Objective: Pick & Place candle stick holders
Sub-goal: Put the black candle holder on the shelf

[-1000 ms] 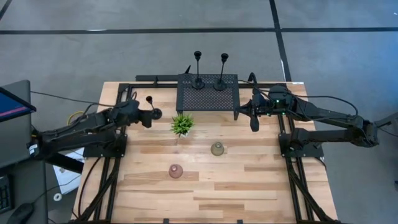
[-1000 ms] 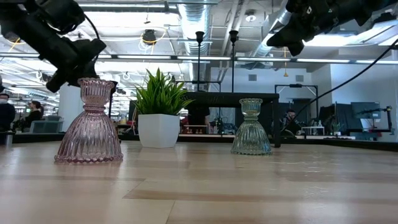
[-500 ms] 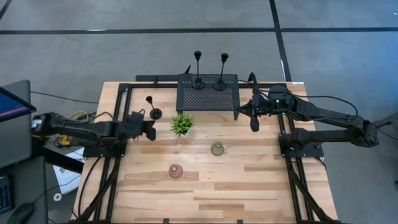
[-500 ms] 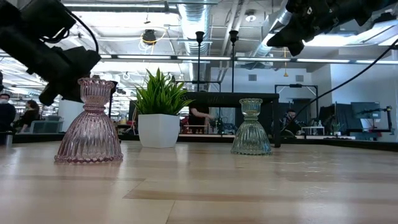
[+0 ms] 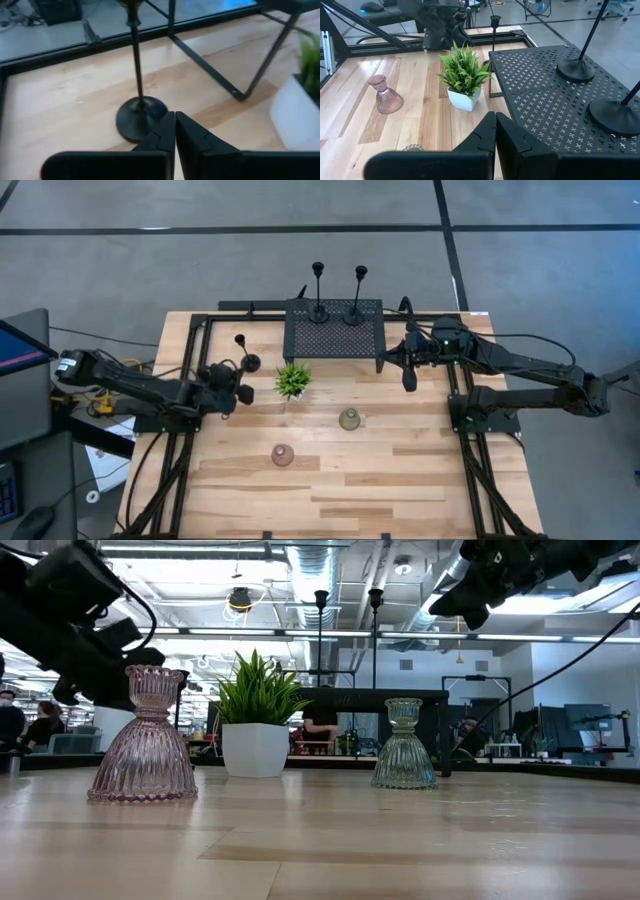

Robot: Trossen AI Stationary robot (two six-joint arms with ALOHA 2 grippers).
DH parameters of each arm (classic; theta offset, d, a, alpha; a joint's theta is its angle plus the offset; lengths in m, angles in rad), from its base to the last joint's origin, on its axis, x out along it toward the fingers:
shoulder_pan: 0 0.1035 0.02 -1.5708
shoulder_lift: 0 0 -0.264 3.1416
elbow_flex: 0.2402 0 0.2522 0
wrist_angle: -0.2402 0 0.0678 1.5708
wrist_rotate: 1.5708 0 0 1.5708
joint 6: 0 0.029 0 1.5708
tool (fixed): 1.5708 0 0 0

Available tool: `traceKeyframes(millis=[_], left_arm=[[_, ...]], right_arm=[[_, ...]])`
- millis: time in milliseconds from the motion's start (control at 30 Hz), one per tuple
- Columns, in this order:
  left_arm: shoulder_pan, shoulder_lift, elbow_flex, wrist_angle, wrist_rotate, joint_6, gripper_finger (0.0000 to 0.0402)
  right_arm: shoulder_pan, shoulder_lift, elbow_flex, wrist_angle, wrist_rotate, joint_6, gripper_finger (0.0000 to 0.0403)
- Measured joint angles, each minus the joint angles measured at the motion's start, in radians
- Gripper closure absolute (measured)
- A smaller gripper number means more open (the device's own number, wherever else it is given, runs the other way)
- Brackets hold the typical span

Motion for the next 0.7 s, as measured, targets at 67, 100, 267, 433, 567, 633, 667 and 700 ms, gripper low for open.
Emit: traceKeyframes(millis=[67, 100, 267, 433, 567, 633, 667, 700], left_arm=[[0.014, 0.022, 0.0, 0.008, -0.004, -0.008, 0.0381], [0.024, 0.031, 0.0, 0.016, -0.004, -0.016, 0.0375], [0.087, 0.061, 0.0, 0.044, -0.007, -0.027, 0.0331], [0.145, 0.084, 0.0, 0.088, -0.009, -0.03, 0.0274], [0.17, 0.101, 0.001, 0.142, -0.009, -0.028, 0.0226], [0.181, 0.111, 0.001, 0.142, -0.009, -0.028, 0.0204], [0.186, 0.116, 0.001, 0.145, -0.009, -0.027, 0.0193], [0.192, 0.122, 0.001, 0.155, -0.009, -0.027, 0.0184]], right_arm=[[0.0, 0.0, 0.0, 0.001, 0.0, 0.0, 0.0403], [0.0, 0.0, 0.0, 0.001, 0.0, 0.001, 0.0403], [0.0, 0.0, 0.0, 0.001, 0.0, 0.003, 0.0403], [0.0, 0.0, 0.0, -0.002, -0.003, 0.003, 0.0403], [0.0, 0.0, 0.0, -0.002, -0.003, 0.003, 0.0403], [0.0, 0.0, 0.0, -0.002, -0.003, 0.003, 0.0403], [0.0, 0.0, 0.0, -0.002, -0.003, 0.003, 0.0403], [0.0, 0.0, 0.0, -0.002, -0.003, 0.003, 0.0403]])
